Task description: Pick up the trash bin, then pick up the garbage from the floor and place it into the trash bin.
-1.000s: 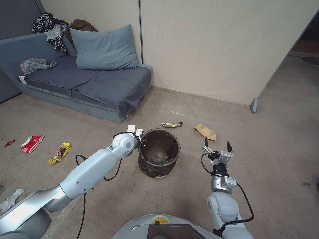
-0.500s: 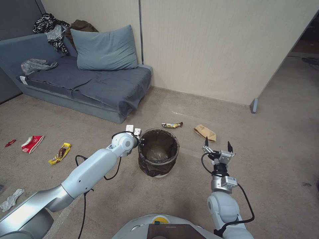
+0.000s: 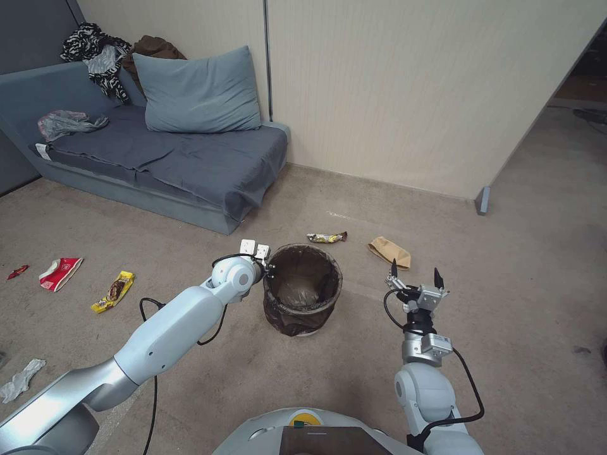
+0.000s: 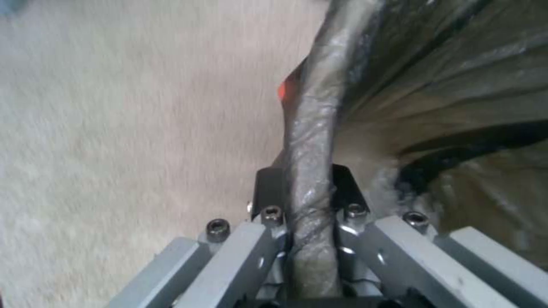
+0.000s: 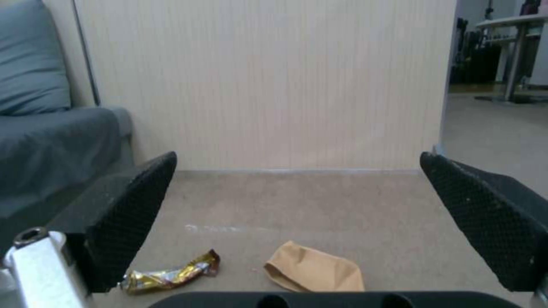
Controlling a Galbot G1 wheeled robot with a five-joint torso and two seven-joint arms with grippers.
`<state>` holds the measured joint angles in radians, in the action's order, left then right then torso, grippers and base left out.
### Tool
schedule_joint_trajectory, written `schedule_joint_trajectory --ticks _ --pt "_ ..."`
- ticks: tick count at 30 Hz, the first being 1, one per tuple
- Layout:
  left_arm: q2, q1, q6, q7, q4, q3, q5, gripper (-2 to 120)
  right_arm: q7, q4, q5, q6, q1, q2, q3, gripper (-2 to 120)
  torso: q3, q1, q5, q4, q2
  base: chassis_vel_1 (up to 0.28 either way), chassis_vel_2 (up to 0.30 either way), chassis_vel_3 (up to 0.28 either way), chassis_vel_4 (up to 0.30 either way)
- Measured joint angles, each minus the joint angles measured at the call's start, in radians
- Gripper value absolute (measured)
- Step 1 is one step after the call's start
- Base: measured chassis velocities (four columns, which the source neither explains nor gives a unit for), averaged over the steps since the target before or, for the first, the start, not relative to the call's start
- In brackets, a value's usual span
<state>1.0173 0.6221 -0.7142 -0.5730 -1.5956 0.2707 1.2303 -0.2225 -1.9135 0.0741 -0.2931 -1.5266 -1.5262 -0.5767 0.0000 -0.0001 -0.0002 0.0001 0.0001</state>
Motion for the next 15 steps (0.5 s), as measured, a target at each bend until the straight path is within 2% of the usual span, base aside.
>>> schedule_joint_trajectory --ticks 3,5,7,9,10,13,15 --pt "-0.003 0.011 0.007 0.002 -0.024 -0.012 -0.018 0 -0.002 0.0 0.003 0.002 0.002 0.002 0.0 100 0.001 0.0 -0.0009 -0.0002 0.0 0.0 0.0 0.0 0.0" --pt "-0.01 0.027 0.018 0.003 -0.079 -0.044 -0.041 0 -0.003 -0.001 0.009 0.005 0.005 0.005 0.0 100 0.0 0.0 0.0001 -0.0001 0.0 0.0 0.0 0.0 0.0" --pt "-0.011 0.033 0.019 0.002 -0.095 -0.055 -0.042 0 -0.003 -0.002 0.01 0.005 0.005 0.006 0.0 100 0.0 0.0 0.0002 0.0001 0.0 0.0 0.0 0.0 0.0" --pt "-0.015 0.059 0.021 -0.002 -0.158 -0.095 -0.039 0 -0.005 -0.004 0.017 0.009 0.009 0.01 -0.001 100 0.0 0.0 -0.0001 0.0001 0.0 0.0 0.0 0.0 0.0" --pt "-0.015 0.059 0.021 -0.002 -0.158 -0.095 -0.039 0 -0.005 -0.004 0.017 0.009 0.009 0.01 -0.001 100 0.0 0.0 -0.0001 0.0001 0.0 0.0 0.0 0.0 0.0" --pt "-0.033 0.114 0.024 -0.015 -0.258 -0.166 -0.026 0 -0.007 -0.006 0.028 0.013 0.012 0.021 -0.006 100 0.0 0.0 0.0 -0.0001 0.0 0.0 0.0 0.0 0.0" --pt "-0.042 0.13 0.025 -0.017 -0.284 -0.185 -0.022 0 -0.008 -0.006 0.03 0.014 0.013 0.023 -0.007 100 0.0 0.0 0.0 0.0 0.0 0.0 0.0 0.0 0.0"
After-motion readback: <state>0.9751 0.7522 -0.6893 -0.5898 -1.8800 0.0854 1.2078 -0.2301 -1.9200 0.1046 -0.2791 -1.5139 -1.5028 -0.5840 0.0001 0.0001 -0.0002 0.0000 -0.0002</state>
